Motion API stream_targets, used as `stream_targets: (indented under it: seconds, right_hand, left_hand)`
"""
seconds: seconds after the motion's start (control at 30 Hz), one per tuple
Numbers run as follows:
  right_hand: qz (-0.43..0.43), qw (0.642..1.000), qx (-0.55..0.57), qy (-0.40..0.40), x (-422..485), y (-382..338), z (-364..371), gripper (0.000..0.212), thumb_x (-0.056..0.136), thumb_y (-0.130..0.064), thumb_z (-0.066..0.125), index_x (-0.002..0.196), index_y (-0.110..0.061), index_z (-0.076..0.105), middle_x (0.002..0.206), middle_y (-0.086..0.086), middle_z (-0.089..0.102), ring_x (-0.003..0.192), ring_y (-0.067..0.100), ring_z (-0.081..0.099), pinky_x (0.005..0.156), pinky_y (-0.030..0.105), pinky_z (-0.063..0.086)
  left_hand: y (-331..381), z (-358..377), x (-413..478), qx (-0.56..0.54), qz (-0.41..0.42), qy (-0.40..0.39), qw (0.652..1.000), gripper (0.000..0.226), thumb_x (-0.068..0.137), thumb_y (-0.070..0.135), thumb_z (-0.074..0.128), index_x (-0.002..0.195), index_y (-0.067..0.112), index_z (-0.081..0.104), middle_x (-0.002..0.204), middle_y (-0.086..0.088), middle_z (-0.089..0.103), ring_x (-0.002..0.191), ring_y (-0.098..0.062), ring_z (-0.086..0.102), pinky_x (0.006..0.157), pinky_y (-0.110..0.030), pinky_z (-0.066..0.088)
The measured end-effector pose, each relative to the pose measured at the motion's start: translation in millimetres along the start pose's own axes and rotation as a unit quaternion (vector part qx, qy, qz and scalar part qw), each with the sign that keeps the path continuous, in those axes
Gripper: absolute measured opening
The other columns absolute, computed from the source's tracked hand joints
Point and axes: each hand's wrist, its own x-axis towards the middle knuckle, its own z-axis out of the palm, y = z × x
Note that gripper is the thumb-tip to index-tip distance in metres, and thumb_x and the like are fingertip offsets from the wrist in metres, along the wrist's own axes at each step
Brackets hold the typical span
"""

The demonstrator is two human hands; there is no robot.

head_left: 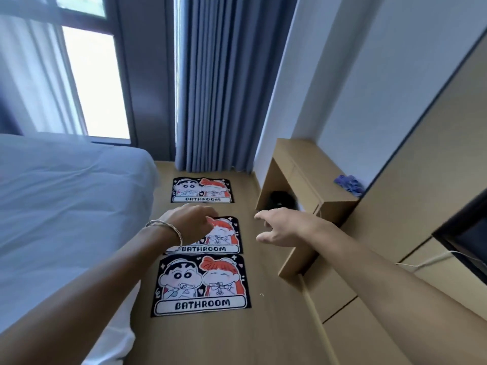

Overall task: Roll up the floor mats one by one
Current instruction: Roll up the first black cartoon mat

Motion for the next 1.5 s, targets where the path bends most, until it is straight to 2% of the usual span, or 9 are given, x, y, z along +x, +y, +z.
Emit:
stream_targets:
  seconds: [0.27, 0.4, 0.57, 0.77, 1.03, 1.17, 1.27, 1.4, 1.5]
  right_hand:
    - [-0.062, 0.998, -0.008, -0.009, 64.0, -26.7, -6.7, 0.061, 0.094, -0.045, 0.052, 0.147, -0.023, 0.031, 0.144, 0.002, 0.044, 0.128, 0.021, 0.045, 0.101, 0.033, 0.039]
    - [-0.090, 0.996, 0.001, -0.011, 96.7, -24.7, -4.9, 0.062, 0.093, -0.046, 0.054, 0.146, -0.023, 0.032, 0.145, 0.002, 0.044, 0.127, 0.022, 0.046, 0.102, 0.039, 0.041]
    - [-0.109, 0.994, 0.015, -0.024, 142.7, 6.3, -3.4, 0.063, 0.093, -0.047, 0.053, 0.147, -0.023, 0.030, 0.145, 0.003, 0.044, 0.127, 0.022, 0.047, 0.103, 0.040, 0.041]
    - [-0.121, 0.989, 0.032, -0.077, 210.4, 58.6, 20.6, 0.062, 0.095, -0.044, 0.051, 0.148, -0.021, 0.029, 0.149, 0.004, 0.040, 0.132, 0.022, 0.042, 0.104, 0.034, 0.036]
    - [-0.156, 0.971, 0.057, -0.170, 290.3, 47.7, 102.0, 0.056, 0.095, -0.045, 0.049, 0.144, -0.022, 0.035, 0.142, 0.004, 0.047, 0.123, 0.024, 0.048, 0.100, 0.038, 0.043]
    - [-0.155, 0.963, 0.083, -0.207, 322.5, 37.9, 153.1, 0.056, 0.096, -0.043, 0.048, 0.145, -0.021, 0.034, 0.143, 0.005, 0.045, 0.127, 0.025, 0.046, 0.101, 0.037, 0.041]
    - [-0.129, 0.959, 0.114, -0.223, 346.4, 37.6, 198.9, 0.055, 0.095, -0.042, 0.049, 0.145, -0.022, 0.035, 0.142, 0.006, 0.046, 0.126, 0.025, 0.046, 0.097, 0.034, 0.041]
    - [-0.070, 0.955, 0.156, -0.242, 379.4, 38.2, 274.6, 0.054, 0.094, -0.043, 0.047, 0.142, -0.022, 0.038, 0.141, 0.005, 0.048, 0.125, 0.024, 0.048, 0.100, 0.037, 0.041]
    - [-0.047, 0.949, 0.179, -0.256, 411.8, 31.4, 343.8, 0.053, 0.095, -0.041, 0.047, 0.144, -0.021, 0.037, 0.142, 0.002, 0.047, 0.126, 0.022, 0.046, 0.096, 0.032, 0.038]
  left_hand:
    - [-47.9, 1.6, 4.4, 0.013, -0.069, -0.017, 0.997, 0.035, 0.093, 0.029, 0.050, 0.126, 0.035, 0.055, 0.119, -0.001, 0.065, 0.103, -0.021, 0.061, 0.091, -0.037, 0.050]
    - [-57.2, -2.3, 21.5, 0.030, -0.099, -0.029, 0.994, 0.035, 0.094, 0.029, 0.049, 0.129, 0.033, 0.053, 0.121, 0.000, 0.063, 0.107, -0.019, 0.059, 0.094, -0.035, 0.048]
    - [-57.5, 9.8, 66.6, 0.030, -0.122, -0.034, 0.992, 0.034, 0.094, 0.028, 0.048, 0.127, 0.034, 0.054, 0.117, 0.002, 0.065, 0.105, -0.019, 0.060, 0.093, -0.035, 0.048]
    - [-52.6, 59.3, 127.5, 0.024, -0.151, -0.082, 0.985, 0.036, 0.095, 0.030, 0.045, 0.129, 0.036, 0.051, 0.116, -0.005, 0.063, 0.100, -0.023, 0.060, 0.088, -0.036, 0.050]
    - [-96.8, 139.4, 143.1, 0.003, -0.211, -0.178, 0.961, 0.034, 0.094, 0.033, 0.046, 0.127, 0.038, 0.052, 0.119, -0.003, 0.062, 0.103, -0.024, 0.059, 0.087, -0.035, 0.049]
    - [-135.3, 183.7, 147.9, 0.000, -0.227, -0.224, 0.948, 0.035, 0.093, 0.032, 0.047, 0.127, 0.038, 0.052, 0.120, -0.003, 0.062, 0.104, -0.024, 0.059, 0.089, -0.037, 0.050]
    - [-165.2, 226.6, 159.2, -0.003, -0.221, -0.255, 0.941, 0.036, 0.092, 0.032, 0.046, 0.128, 0.038, 0.051, 0.122, -0.003, 0.060, 0.105, -0.024, 0.059, 0.090, -0.037, 0.050]
    - [-205.5, 296.9, 180.7, 0.002, -0.199, -0.282, 0.938, 0.038, 0.094, 0.026, 0.043, 0.131, 0.034, 0.050, 0.128, -0.005, 0.058, 0.106, -0.026, 0.059, 0.089, -0.036, 0.051]
    - [-242.0, 358.2, 194.9, 0.015, -0.192, -0.285, 0.939, 0.038, 0.094, 0.023, 0.042, 0.130, 0.034, 0.050, 0.130, -0.004, 0.056, 0.108, -0.027, 0.058, 0.087, -0.035, 0.051]
